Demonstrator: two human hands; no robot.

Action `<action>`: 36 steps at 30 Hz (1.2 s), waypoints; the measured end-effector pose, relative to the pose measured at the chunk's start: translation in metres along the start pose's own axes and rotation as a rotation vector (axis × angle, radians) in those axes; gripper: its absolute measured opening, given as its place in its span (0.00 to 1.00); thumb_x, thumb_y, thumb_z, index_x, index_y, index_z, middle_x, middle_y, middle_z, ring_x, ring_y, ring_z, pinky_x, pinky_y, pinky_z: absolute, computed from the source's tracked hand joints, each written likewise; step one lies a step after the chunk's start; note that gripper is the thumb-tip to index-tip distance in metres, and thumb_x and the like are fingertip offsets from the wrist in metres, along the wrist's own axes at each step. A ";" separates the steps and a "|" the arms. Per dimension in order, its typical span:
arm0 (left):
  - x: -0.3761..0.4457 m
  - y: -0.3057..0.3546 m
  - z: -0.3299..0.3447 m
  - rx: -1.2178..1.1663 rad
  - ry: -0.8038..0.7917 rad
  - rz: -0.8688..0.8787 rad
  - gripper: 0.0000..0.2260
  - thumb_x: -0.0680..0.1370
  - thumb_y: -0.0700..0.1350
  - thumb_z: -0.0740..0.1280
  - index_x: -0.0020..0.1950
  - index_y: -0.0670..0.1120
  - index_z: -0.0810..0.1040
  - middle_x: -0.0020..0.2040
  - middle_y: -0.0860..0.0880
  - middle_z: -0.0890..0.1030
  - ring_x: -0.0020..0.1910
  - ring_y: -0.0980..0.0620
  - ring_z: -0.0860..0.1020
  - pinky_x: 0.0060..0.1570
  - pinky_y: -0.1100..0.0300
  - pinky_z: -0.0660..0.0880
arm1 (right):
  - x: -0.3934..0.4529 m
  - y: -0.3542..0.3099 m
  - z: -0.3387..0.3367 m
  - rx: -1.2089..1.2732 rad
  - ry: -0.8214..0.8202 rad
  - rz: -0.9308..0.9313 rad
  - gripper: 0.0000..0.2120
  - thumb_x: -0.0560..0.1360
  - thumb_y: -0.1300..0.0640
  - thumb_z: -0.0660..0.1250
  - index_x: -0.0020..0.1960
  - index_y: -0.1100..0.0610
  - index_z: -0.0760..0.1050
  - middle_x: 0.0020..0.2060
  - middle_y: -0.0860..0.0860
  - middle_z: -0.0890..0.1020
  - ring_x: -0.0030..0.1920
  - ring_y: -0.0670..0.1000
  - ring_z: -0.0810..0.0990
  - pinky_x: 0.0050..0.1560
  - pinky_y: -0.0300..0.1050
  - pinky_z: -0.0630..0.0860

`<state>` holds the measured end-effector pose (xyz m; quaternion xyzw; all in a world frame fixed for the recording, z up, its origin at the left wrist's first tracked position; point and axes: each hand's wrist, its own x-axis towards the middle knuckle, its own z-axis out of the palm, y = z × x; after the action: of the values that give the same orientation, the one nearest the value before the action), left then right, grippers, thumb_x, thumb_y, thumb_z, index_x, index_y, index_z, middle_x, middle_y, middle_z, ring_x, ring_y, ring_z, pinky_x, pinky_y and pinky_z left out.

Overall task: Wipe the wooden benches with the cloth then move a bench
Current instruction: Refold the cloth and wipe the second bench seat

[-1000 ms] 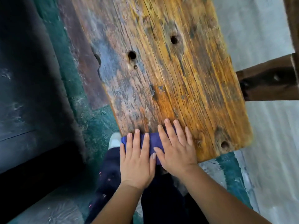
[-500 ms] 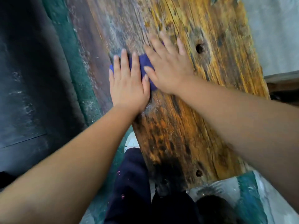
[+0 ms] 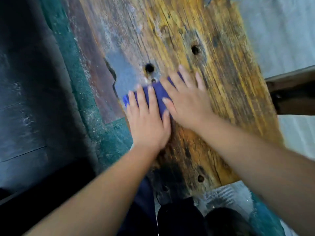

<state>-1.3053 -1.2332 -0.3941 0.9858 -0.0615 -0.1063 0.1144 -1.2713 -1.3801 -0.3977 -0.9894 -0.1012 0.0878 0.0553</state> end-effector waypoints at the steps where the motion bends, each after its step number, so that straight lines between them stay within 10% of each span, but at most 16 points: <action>1: -0.028 0.013 0.006 -0.020 -0.035 0.007 0.34 0.77 0.56 0.60 0.78 0.41 0.57 0.78 0.35 0.55 0.76 0.33 0.52 0.74 0.41 0.49 | -0.032 0.003 0.005 -0.009 -0.007 0.017 0.28 0.78 0.42 0.53 0.76 0.50 0.60 0.76 0.51 0.63 0.77 0.57 0.56 0.72 0.64 0.55; 9: -0.182 0.117 0.045 -0.042 -0.317 0.160 0.36 0.72 0.56 0.61 0.78 0.45 0.58 0.80 0.42 0.48 0.78 0.37 0.50 0.72 0.41 0.50 | -0.240 0.067 0.029 -0.049 -0.007 0.139 0.24 0.82 0.45 0.50 0.73 0.54 0.66 0.74 0.55 0.64 0.73 0.60 0.63 0.68 0.67 0.59; 18: -0.138 0.118 0.055 0.000 -0.228 0.304 0.30 0.79 0.54 0.55 0.78 0.43 0.55 0.78 0.44 0.57 0.77 0.45 0.54 0.73 0.44 0.54 | -0.225 0.082 0.026 -0.017 -0.066 0.204 0.27 0.81 0.44 0.49 0.76 0.55 0.60 0.76 0.56 0.61 0.76 0.59 0.58 0.74 0.61 0.50; 36: 0.204 0.029 -0.022 0.023 0.032 0.217 0.30 0.80 0.55 0.53 0.79 0.42 0.56 0.79 0.42 0.58 0.78 0.42 0.55 0.73 0.44 0.53 | 0.159 0.095 -0.041 -0.106 -0.052 0.113 0.30 0.78 0.43 0.50 0.78 0.52 0.57 0.78 0.53 0.58 0.78 0.55 0.52 0.74 0.63 0.52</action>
<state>-1.1050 -1.2862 -0.4067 0.9762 -0.1673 -0.0767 0.1146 -1.0928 -1.4429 -0.3955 -0.9925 -0.0511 0.1110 -0.0046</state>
